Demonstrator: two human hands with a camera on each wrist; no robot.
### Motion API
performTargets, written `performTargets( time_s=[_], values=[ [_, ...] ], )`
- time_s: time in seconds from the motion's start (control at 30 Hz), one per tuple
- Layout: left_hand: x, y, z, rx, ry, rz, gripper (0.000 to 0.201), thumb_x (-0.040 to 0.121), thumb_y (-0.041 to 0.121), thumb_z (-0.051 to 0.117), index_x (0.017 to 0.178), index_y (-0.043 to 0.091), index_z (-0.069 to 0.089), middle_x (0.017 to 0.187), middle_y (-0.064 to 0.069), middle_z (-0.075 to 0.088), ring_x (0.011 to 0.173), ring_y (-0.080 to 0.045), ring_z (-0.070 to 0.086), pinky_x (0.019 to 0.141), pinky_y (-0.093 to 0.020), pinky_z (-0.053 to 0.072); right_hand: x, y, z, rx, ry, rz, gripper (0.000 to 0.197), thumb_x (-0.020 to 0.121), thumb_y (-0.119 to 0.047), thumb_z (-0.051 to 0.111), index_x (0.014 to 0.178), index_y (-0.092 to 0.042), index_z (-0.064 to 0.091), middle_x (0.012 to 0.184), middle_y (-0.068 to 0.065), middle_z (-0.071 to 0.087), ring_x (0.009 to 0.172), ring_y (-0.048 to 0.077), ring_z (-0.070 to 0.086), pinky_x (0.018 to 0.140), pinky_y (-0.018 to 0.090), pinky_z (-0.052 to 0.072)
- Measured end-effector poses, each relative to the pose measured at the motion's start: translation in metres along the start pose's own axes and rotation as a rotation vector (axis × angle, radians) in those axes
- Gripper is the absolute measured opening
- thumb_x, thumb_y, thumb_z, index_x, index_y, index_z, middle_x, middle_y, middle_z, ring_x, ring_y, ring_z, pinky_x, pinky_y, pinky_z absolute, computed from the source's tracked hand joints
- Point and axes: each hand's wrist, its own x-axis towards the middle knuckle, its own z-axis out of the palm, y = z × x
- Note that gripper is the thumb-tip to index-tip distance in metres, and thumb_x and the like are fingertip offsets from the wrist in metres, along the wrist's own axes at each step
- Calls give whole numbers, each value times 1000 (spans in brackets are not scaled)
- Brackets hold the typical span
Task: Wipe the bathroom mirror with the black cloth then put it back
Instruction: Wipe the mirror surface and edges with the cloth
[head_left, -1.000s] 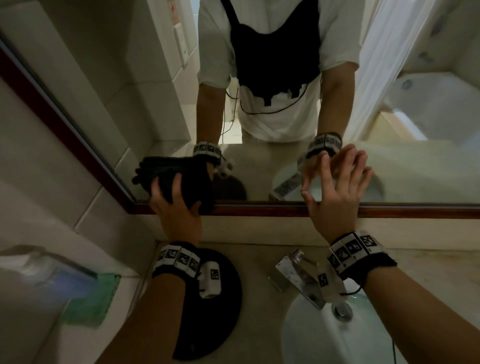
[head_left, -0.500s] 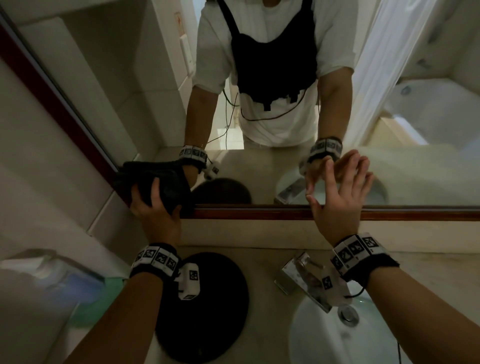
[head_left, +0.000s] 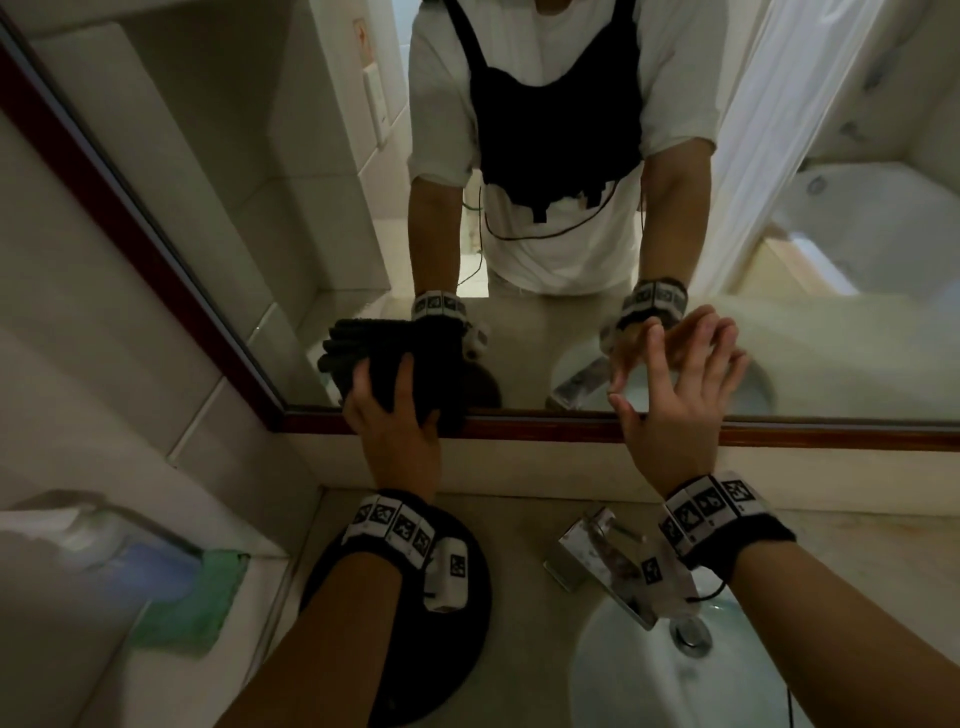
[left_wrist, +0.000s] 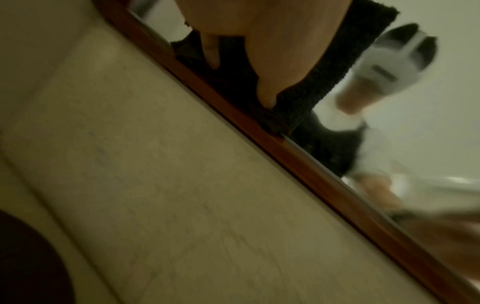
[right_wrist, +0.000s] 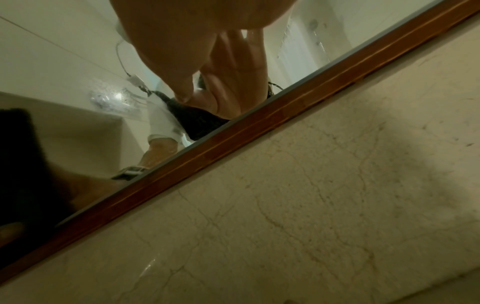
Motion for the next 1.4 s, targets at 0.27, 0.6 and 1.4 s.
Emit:
performTargets(
  time_s=[0.27, 0.6, 1.4],
  values=[
    [34, -56, -41, 43, 44, -131, 95, 69, 9, 86, 148, 21, 34, 155, -27, 22, 134, -51, 30, 108, -57, 35, 0, -3, -2, 16, -3, 16, 93, 81, -42, 76, 156, -18, 27, 160, 24, 0, 149, 42, -7, 118, 65, 4],
    [68, -53, -79, 96, 65, 92, 88, 79, 20, 78, 151, 22, 29, 158, -25, 12, 142, -43, 19, 115, -54, 28, 1, -5, -18, 85, -14, 5, 84, 83, -39, 75, 153, -14, 35, 161, 26, 8, 150, 45, 2, 117, 66, 10],
    [5, 104, 12, 95, -54, 276, 89, 74, 21, 80, 146, 40, 31, 151, -11, 22, 123, -44, 33, 96, -59, 45, 51, 30, -69, 5, -83, 2, 89, 87, -43, 68, 158, -28, 17, 163, 22, 2, 151, 41, -4, 117, 66, 5]
  ],
)
